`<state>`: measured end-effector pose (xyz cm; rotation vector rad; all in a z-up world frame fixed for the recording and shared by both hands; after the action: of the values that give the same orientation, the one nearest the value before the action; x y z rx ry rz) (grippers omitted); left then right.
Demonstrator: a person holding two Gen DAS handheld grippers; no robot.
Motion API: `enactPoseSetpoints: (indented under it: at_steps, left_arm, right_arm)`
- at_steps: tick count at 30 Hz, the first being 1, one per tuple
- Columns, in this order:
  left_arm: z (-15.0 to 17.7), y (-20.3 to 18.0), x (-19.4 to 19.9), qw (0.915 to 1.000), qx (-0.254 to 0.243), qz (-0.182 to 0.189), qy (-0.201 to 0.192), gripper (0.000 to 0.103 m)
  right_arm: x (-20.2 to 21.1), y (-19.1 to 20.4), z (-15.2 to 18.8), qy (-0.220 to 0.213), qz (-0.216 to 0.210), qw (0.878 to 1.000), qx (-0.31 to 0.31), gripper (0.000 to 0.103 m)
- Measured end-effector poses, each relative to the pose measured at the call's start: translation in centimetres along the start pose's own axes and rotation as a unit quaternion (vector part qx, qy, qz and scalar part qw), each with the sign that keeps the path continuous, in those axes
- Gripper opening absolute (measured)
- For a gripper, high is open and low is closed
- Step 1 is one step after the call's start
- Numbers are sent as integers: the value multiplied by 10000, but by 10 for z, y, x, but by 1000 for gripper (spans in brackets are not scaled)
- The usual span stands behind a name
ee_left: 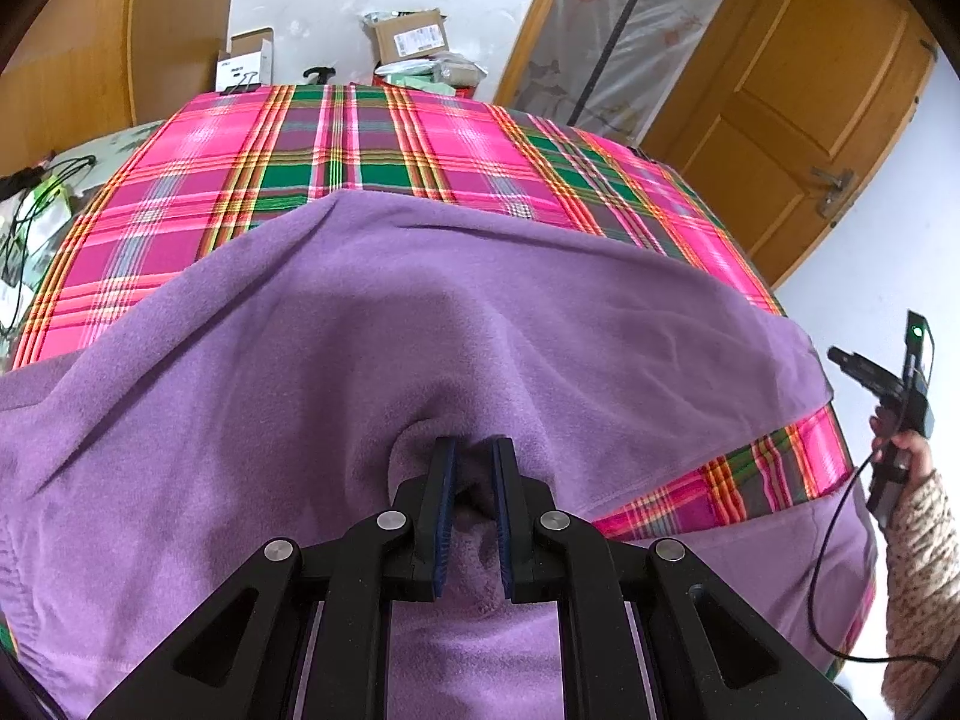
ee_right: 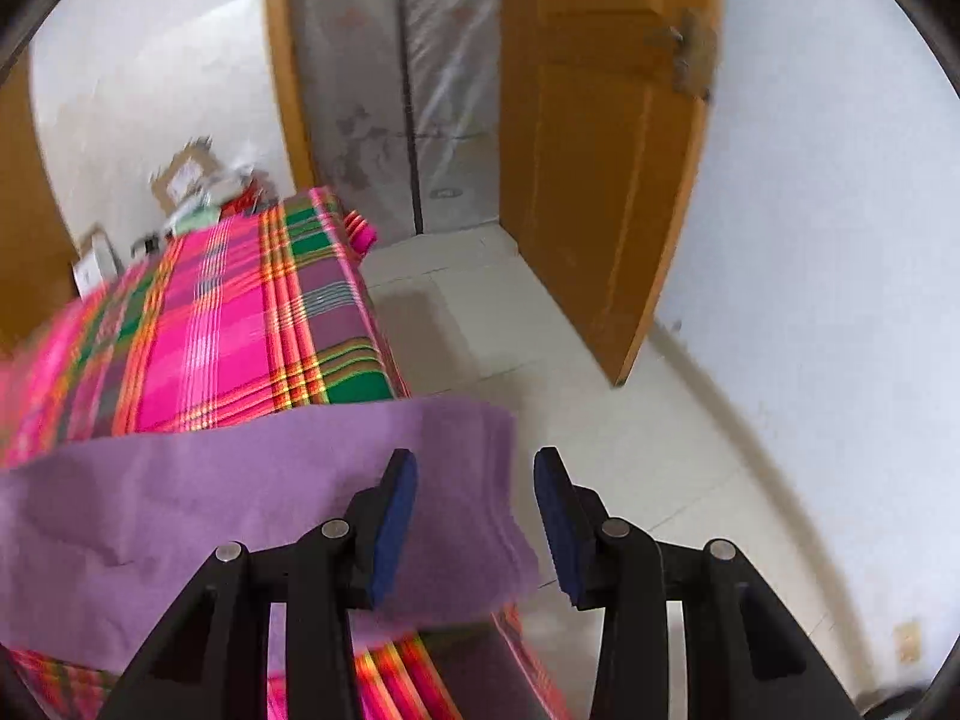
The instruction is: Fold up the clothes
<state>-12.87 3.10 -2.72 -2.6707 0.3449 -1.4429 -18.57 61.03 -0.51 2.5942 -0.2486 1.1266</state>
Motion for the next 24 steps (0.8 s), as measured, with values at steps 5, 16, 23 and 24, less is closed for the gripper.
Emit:
enactPoseSetpoints:
  at_steps: [5,16,23,24]
  left_arm:
    - [3,2,7,10000,6,-6,-50,16]
    - [21,15,30,9986,-185,-485,-83,32]
    - [27,4,23,9977,-405,-535,98,35]
    - [27,-3,19,9972,-534,-515,126,35]
  right_arm:
    - [19,-34,32,119,-1018,9846,-1416,41]
    - [1,-21,47,465,-1364,9790,-1442,48]
    - [-16,-16,37,453,-1214,9808,-1458,44]
    - [-17,-15,36,425,-1192,9815,-1440,42]
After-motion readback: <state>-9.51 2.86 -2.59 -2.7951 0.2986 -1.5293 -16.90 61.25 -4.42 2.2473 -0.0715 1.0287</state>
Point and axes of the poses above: each gripper's, at about its wrist camera, not at the fingertips, and x roughly against the way its jaws point, y to its left, z to its underside, the point moved 6 cm from there along -x, roughly the way its jaws point, and after that the axes turned 8 degrees about -z, right-handed, at the moved point
